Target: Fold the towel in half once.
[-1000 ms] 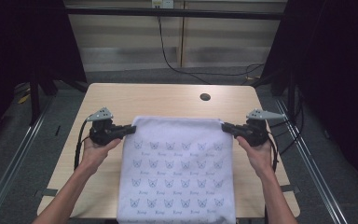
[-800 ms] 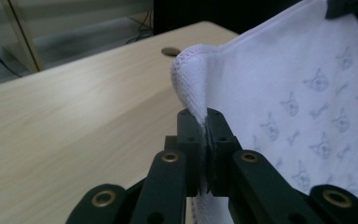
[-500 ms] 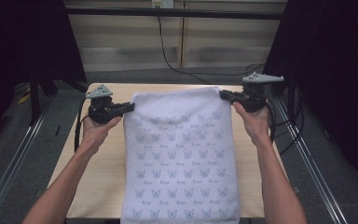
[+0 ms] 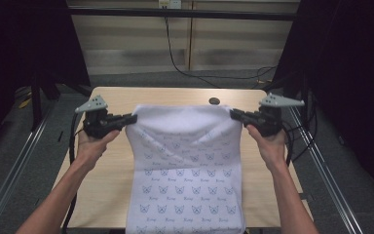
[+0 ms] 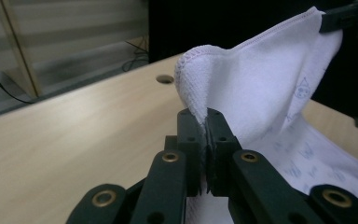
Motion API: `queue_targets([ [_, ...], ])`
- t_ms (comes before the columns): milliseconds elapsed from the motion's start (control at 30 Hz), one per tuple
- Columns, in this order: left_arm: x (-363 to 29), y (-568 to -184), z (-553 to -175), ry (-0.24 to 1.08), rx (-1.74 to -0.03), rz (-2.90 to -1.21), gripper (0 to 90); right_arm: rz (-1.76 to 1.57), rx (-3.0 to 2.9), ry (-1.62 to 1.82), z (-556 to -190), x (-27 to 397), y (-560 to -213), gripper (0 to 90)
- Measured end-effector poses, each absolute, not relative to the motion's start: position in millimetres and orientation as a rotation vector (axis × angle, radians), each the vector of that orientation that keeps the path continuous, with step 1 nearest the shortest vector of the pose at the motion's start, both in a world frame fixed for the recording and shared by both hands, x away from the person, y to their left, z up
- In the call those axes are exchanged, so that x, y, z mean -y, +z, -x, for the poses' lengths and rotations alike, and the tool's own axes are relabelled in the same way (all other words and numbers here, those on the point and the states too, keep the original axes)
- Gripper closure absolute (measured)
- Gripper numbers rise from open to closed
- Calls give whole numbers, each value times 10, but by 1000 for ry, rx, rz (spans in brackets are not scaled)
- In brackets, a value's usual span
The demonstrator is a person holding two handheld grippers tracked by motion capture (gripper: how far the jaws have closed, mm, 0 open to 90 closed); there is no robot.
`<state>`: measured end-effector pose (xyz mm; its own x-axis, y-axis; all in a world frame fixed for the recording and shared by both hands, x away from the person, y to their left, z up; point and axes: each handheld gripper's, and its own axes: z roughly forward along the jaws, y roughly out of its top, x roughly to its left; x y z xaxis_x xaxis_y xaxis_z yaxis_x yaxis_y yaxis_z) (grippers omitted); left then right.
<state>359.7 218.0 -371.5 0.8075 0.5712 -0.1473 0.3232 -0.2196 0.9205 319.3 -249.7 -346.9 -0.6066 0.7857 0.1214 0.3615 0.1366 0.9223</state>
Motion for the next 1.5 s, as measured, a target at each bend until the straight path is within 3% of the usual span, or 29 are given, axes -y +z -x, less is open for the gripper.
queue_targets([
  [167, -2289, -3851, -3311, 191, -680, -1787, 867, -1102, -2065, 1494, -2777, 2581, -3662, 880],
  [400, -2329, -4215, -2802, 97, -655, -1877, 867, -1074, -2155, 1467, -2218, 2581, -3815, 880],
  [767, -2265, -4864, -2346, -76, -692, -2051, 865, -1202, -2400, 1354, -1718, 2402, -4625, 880],
  [967, -2141, -4998, -2373, -58, -696, -2155, 864, -1280, -2478, 1238, -1729, 2374, -4960, 879],
  [1100, -2166, -5023, -2524, -13, -760, -2143, 868, -1279, -2492, 1201, -1810, 2368, -4982, 880],
  [1500, -2130, -5039, -3338, 146, -880, -2114, 869, -1303, -2421, 1159, -2547, 2280, -5008, 879],
])
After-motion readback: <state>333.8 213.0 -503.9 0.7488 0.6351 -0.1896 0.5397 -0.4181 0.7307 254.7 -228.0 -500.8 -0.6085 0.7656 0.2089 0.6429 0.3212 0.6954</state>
